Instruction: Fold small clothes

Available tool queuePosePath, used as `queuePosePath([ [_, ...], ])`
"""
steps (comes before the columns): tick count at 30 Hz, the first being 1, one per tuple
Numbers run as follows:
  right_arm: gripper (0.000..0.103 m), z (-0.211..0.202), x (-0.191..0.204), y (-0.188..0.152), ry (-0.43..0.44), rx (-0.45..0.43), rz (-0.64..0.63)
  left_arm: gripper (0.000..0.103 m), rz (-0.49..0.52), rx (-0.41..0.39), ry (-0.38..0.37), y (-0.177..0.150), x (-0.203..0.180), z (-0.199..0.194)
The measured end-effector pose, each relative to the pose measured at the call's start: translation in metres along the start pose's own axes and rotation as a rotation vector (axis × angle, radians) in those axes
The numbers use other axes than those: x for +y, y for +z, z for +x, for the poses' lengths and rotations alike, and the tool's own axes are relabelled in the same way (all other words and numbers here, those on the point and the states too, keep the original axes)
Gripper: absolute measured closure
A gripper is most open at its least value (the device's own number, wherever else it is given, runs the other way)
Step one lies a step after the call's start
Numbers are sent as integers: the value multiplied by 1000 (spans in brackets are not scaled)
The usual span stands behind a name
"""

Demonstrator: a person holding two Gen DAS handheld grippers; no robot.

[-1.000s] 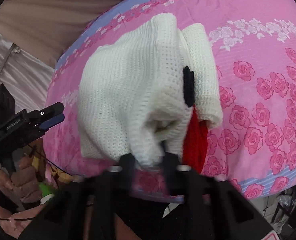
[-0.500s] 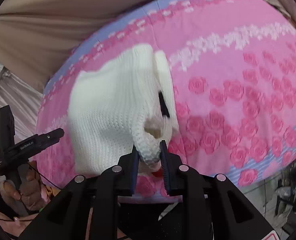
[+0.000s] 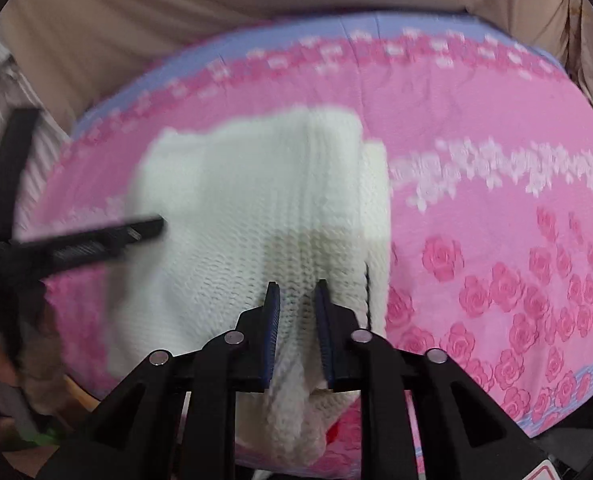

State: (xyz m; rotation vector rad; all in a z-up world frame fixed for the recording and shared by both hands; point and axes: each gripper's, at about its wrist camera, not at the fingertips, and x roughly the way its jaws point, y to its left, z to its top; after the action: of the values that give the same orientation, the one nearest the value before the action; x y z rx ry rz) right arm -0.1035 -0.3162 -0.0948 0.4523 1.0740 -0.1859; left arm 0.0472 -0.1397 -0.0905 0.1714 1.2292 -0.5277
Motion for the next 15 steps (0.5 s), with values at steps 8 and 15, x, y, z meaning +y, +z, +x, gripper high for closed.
queuePosePath([
  [8,89,-14,11,-12,6,-3,-19,36,-16,-7,2,-5,-4,-16],
  [15,86,-39,23,-14,31,-57,-22,36,32,-45,38,-19,-16,-37],
])
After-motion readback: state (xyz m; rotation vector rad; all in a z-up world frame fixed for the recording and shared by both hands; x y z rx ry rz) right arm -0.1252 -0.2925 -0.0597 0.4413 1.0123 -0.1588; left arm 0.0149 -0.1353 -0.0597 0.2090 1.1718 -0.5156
